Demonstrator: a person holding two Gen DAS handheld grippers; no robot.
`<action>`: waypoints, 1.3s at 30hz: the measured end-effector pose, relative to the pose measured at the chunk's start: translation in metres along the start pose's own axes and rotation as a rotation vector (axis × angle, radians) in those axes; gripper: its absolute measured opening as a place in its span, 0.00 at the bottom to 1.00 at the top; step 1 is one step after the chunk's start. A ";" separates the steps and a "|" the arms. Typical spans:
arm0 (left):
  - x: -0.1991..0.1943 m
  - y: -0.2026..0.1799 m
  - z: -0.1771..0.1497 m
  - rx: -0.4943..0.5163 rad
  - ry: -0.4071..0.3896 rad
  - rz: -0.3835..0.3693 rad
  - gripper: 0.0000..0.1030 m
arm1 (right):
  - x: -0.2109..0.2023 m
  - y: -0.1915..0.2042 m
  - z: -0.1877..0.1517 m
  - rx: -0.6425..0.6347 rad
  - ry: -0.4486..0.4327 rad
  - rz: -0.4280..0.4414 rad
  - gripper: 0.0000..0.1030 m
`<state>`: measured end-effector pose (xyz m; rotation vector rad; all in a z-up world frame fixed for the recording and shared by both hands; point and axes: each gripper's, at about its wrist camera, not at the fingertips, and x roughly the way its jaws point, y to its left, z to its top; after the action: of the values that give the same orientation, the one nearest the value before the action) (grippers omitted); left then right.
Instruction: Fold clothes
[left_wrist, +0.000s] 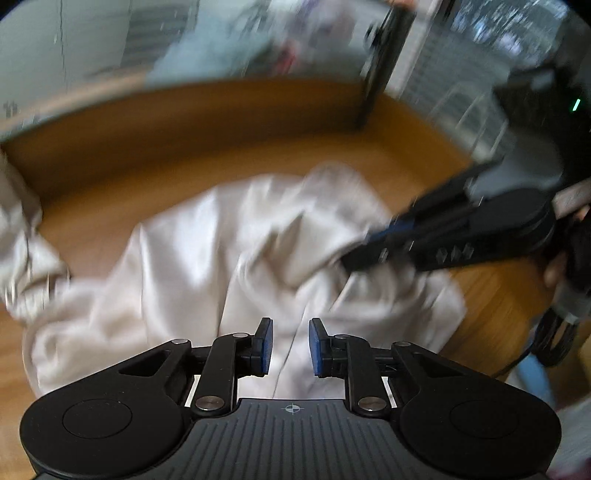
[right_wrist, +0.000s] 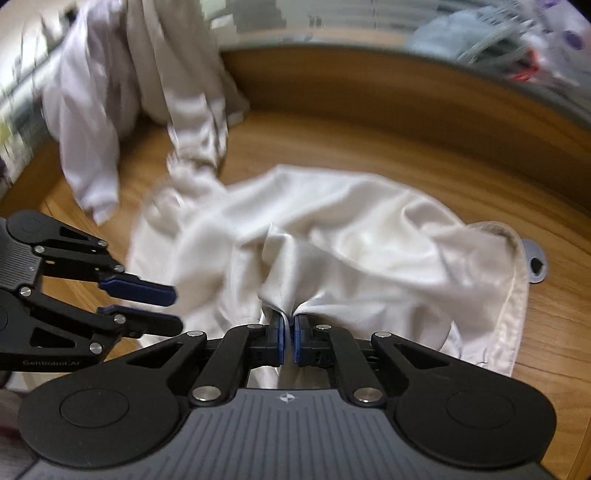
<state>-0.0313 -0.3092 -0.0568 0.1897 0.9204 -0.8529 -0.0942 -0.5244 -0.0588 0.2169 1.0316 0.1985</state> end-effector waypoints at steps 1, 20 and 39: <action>-0.002 -0.004 0.006 0.020 -0.014 -0.001 0.23 | -0.011 0.000 0.002 0.013 -0.021 0.009 0.05; 0.028 -0.036 0.022 0.173 -0.051 -0.018 0.08 | -0.132 -0.001 0.018 0.162 -0.295 0.144 0.02; -0.014 0.012 0.075 -0.193 -0.045 -0.222 0.03 | -0.128 -0.004 -0.005 0.039 -0.266 -0.090 0.20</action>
<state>0.0197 -0.3293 -0.0028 -0.1006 0.9868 -0.9622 -0.1622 -0.5611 0.0432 0.2251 0.7796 0.0660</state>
